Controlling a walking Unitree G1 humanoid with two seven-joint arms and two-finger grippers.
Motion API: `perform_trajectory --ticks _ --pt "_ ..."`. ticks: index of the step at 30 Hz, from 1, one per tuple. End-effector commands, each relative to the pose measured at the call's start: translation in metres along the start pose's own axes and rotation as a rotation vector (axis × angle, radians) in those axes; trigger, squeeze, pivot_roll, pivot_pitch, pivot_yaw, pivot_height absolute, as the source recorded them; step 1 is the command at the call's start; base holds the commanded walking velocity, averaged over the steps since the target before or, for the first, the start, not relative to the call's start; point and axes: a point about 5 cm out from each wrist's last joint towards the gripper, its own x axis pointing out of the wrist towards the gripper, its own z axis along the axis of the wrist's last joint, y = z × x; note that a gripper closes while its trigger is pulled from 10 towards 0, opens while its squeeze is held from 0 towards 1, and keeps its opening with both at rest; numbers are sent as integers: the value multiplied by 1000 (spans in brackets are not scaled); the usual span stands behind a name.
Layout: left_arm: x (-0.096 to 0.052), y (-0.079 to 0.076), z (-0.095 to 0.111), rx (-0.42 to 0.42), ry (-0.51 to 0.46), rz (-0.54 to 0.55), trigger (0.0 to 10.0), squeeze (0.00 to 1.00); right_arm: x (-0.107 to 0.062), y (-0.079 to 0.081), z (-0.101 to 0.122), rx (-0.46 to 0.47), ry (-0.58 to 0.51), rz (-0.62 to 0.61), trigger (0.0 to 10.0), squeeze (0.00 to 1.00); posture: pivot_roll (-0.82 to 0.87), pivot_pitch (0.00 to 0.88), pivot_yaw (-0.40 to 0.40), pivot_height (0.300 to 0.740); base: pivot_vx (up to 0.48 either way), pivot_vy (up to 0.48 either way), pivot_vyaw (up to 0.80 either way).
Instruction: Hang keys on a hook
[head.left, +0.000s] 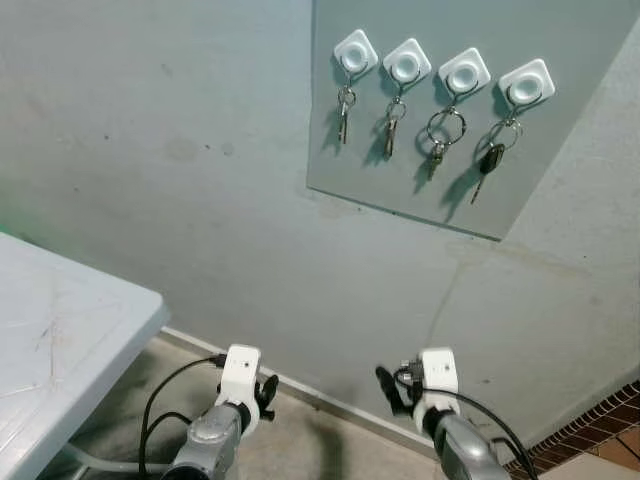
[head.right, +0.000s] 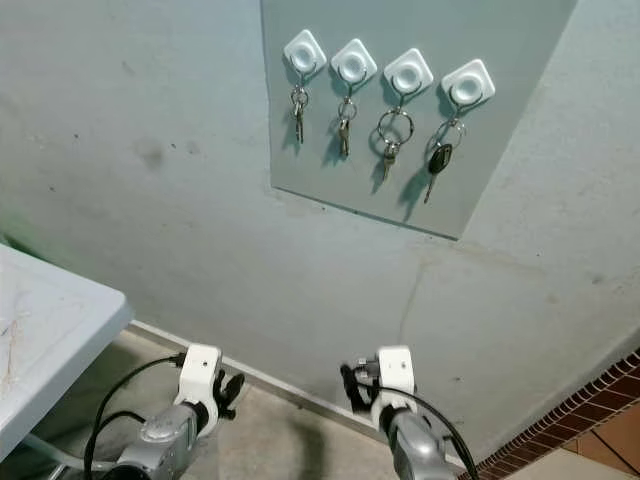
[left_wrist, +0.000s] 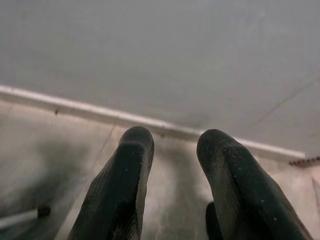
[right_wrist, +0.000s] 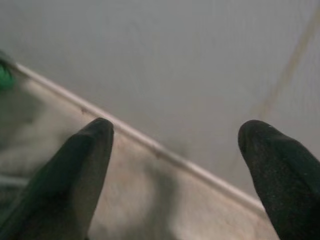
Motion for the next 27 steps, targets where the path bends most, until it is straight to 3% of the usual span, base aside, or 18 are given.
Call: perform_trajectory --ticks 1,9,16,17,18,27 --pt "-4 3 -12 -10 44 21 10000 0 -6 -4 -14 -29 71 -33 10000 1000 61 0 6 740 0 0 0" --pt "-11 7 -33 -90 103 65 10000 0 -22 -10 -45 -11 186 -94 10000 1000 45 0 17 740 0 0 0" --pt "-18 11 -47 -100 144 95 10000 0 -36 -14 -67 10 283 -131 10000 1000 35 0 15 740 0 0 0" --pt "-19 12 -49 -105 153 102 10000 0 -38 -14 -70 21 294 -128 10000 149 35 0 15 740 0 0 0" --pt "-20 13 -52 -109 160 107 10000 0 -40 -13 -73 41 306 -123 10000 0 35 0 15 740 0 0 0" --pt "-30 20 -67 -122 210 136 10000 0 -54 -13 -93 80 393 -152 10000 0 23 0 14 740 0 0 0"
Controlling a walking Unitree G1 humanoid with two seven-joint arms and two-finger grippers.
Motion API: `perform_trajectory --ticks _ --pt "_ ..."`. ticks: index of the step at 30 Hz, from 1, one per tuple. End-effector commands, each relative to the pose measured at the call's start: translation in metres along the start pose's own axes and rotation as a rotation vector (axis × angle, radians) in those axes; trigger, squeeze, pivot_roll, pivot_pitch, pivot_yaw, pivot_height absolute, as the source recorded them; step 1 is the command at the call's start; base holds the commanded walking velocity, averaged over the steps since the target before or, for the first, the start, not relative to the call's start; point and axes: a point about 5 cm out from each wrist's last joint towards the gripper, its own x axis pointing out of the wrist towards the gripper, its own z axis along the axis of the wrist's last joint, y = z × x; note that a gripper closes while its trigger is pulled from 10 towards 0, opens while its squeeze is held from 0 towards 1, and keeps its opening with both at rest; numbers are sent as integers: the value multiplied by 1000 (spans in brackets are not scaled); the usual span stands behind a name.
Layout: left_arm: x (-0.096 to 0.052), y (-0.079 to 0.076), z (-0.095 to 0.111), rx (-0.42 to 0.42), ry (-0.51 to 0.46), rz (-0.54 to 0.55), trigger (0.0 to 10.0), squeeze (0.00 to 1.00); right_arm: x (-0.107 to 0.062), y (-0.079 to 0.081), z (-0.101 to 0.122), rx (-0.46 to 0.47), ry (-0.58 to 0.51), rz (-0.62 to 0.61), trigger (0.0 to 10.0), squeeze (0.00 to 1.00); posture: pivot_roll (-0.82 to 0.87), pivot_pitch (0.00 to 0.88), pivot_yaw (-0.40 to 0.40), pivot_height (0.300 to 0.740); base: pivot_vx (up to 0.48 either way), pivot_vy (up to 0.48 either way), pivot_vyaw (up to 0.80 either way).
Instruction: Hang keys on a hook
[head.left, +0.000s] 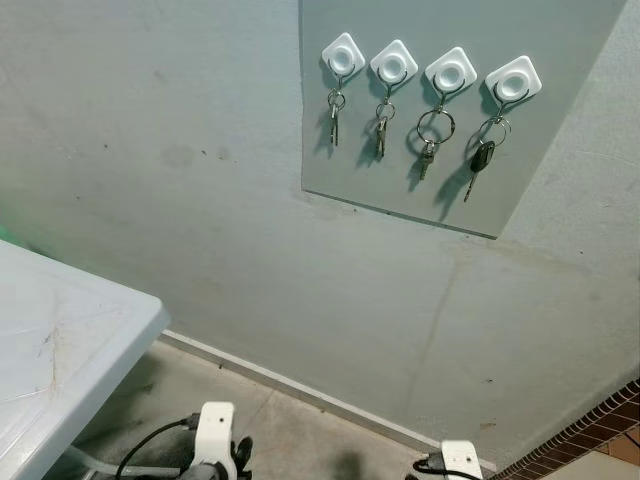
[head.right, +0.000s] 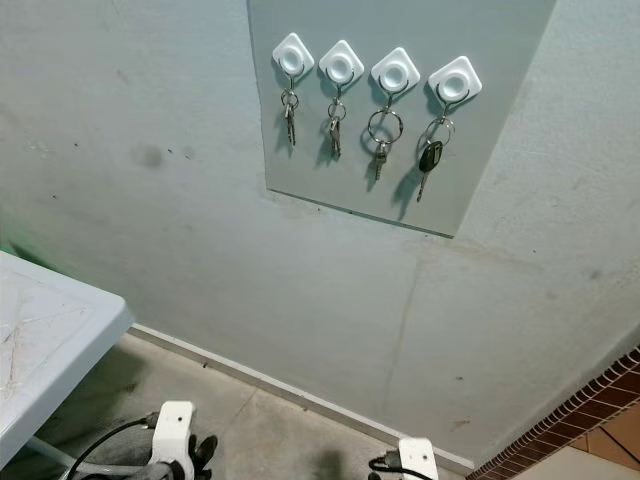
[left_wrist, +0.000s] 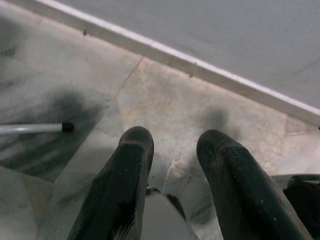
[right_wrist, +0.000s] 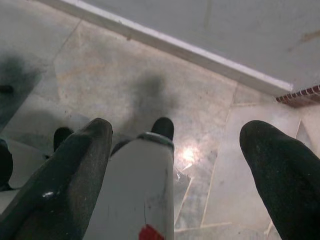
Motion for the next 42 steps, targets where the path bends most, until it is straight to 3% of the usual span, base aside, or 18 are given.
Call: perform_trajectory --ticks 1,17,29,36,42 --pt "-1 3 -1 7 9 9 10000 0 0 1 1 6 -1 6 10000 0 25 0 13 740 0 0 0" --pt "-1 -1 -5 24 23 0 10000 0 1 2 -1 -15 26 5 10000 0 40 0 4 740 0 0 0" --pt "-4 5 -12 42 45 3 10000 0 1 2 -2 -32 33 10 10000 0 44 0 1 740 0 0 -671" --pt "-3 2 -11 38 45 -5 10000 0 0 2 -3 -35 36 15 10000 0 47 0 -2 740 0 -480 -688" --pt "-3 2 -12 14 52 6 10000 0 0 2 -3 -37 40 14 10000 0 44 0 -3 740 0 0 -689"
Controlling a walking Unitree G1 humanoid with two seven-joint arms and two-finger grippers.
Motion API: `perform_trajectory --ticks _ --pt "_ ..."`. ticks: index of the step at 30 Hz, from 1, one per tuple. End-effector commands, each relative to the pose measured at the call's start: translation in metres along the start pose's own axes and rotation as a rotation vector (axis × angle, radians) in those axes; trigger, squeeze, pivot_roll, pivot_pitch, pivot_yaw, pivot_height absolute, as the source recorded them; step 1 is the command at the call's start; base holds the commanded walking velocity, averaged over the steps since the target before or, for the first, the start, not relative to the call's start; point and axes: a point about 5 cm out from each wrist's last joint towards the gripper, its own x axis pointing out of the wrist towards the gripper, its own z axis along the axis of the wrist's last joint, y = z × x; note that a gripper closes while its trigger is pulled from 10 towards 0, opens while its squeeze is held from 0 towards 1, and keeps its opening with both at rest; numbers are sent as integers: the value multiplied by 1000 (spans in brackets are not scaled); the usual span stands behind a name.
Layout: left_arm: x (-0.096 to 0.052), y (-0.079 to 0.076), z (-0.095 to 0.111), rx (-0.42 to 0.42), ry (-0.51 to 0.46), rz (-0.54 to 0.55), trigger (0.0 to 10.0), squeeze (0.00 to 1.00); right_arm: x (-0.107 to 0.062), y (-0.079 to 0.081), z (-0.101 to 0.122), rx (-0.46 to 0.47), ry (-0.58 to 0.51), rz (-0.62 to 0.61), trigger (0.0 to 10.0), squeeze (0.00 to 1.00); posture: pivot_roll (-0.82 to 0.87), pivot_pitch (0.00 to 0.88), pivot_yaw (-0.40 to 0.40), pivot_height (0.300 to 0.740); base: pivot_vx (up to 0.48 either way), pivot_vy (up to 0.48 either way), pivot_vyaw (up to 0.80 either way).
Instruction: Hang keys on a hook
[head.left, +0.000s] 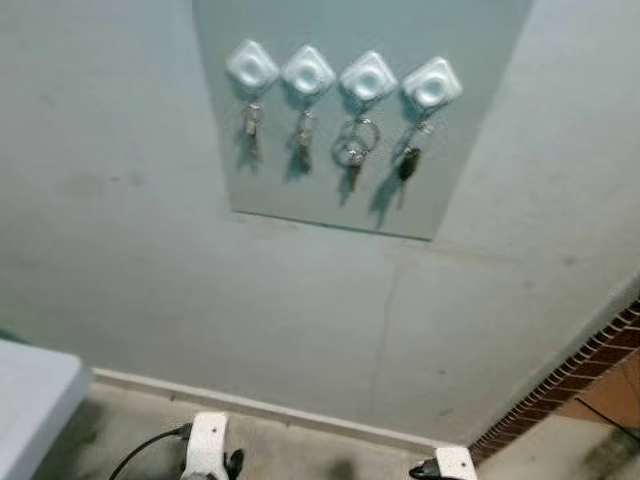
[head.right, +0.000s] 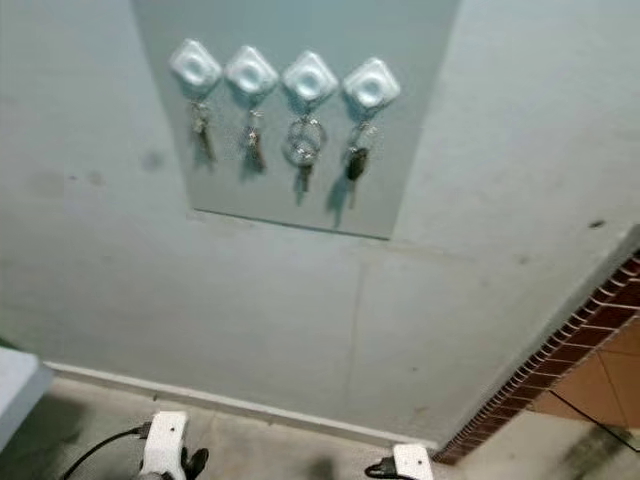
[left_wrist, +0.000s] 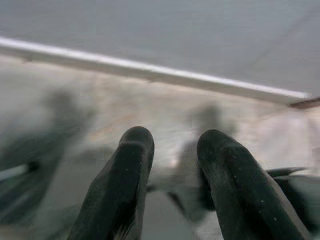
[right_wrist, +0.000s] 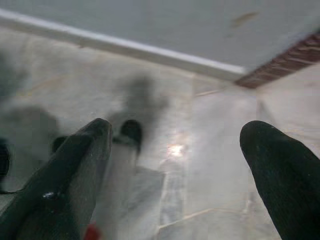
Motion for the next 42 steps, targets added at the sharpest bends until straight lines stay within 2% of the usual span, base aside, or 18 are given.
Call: perform_trajectory --ticks 1,6,29,42 --pt "-2 10 -4 5 22 29 10000 0 0 6 -3 12 13 15 10000 0 44 0 -3 740 0 0 -694" --pt "-3 11 -4 8 21 32 10000 0 0 5 -3 5 7 8 10000 0 45 0 -5 740 0 0 -654" --pt "-2 13 3 33 0 15 10000 0 2 9 2 26 -13 15 10000 0 40 0 11 740 0 0 0" --pt "0 11 9 28 -11 10 10000 0 2 9 4 37 -17 16 10000 0 37 0 11 740 0 -453 0"
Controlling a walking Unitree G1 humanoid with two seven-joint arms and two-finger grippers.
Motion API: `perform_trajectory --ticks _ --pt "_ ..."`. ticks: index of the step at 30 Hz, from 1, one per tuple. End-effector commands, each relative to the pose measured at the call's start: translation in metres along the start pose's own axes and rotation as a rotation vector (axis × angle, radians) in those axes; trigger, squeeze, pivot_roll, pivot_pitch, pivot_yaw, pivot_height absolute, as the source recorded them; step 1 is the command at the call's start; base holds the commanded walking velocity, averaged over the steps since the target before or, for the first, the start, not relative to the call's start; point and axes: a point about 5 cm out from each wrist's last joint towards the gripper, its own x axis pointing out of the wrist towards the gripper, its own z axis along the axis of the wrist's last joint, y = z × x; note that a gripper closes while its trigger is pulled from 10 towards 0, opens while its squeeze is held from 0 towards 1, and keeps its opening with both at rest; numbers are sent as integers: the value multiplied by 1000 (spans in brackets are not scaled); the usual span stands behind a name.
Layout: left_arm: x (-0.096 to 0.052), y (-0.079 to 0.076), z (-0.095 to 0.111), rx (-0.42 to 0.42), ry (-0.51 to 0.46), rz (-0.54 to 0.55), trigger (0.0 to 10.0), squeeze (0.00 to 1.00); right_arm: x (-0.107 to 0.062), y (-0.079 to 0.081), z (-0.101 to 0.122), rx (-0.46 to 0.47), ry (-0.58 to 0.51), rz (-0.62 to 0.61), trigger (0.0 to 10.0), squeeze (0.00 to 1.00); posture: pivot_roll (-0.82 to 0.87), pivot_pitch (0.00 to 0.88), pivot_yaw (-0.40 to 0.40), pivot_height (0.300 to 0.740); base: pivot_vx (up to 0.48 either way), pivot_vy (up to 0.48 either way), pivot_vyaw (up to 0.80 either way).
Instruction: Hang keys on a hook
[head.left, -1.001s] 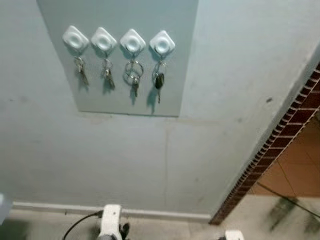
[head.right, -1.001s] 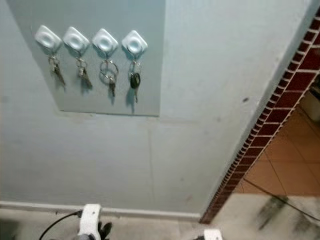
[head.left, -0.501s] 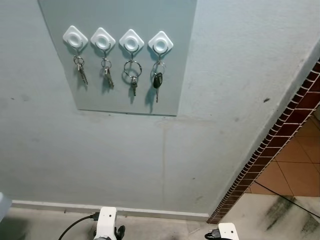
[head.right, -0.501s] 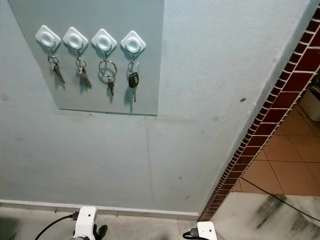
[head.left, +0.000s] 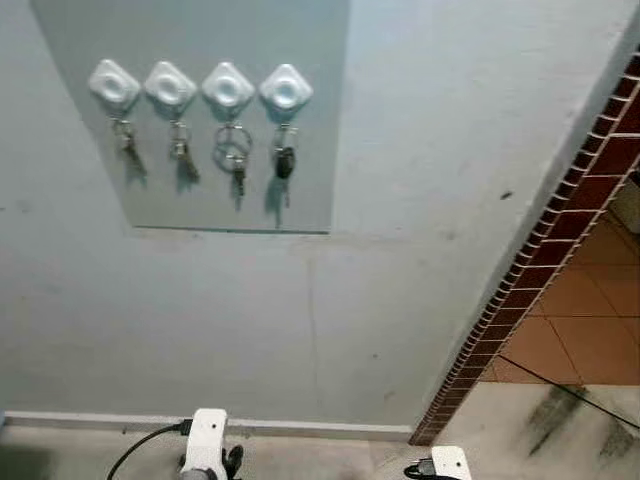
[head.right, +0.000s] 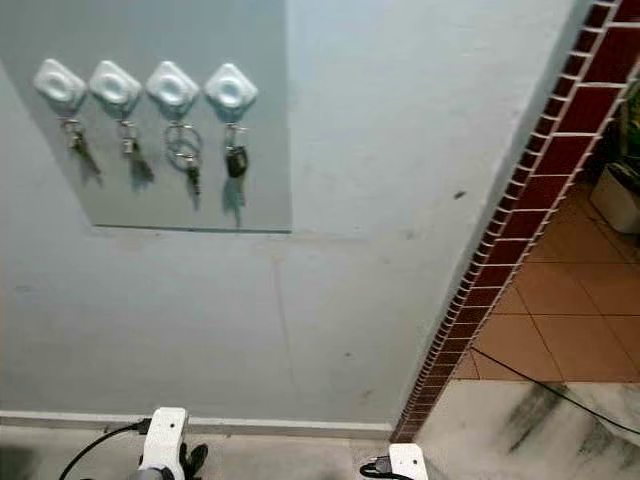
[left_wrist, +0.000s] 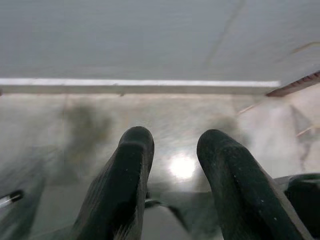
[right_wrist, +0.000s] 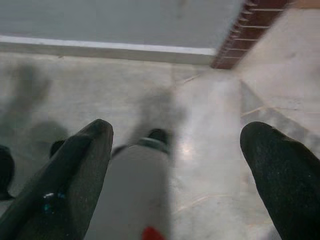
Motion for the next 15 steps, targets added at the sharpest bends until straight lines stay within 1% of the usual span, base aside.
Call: perform_trajectory --ticks 1,11,13,15 --pt "-1 4 -3 2 9 4 10000 0 1 0 4 8 -10 1 10000 0 37 0 11 740 0 -480 0" --pt "-1 4 -1 0 6 8 10000 0 1 0 5 11 -11 0 10000 0 36 0 12 740 0 -480 0" --pt "-1 3 0 -3 3 5 10000 0 1 -1 5 13 -11 0 10000 0 36 0 11 740 0 -240 0" --pt "-1 4 0 -26 1 11 10000 0 1 -1 5 14 -11 -1 10000 0 35 0 11 740 0 0 0"
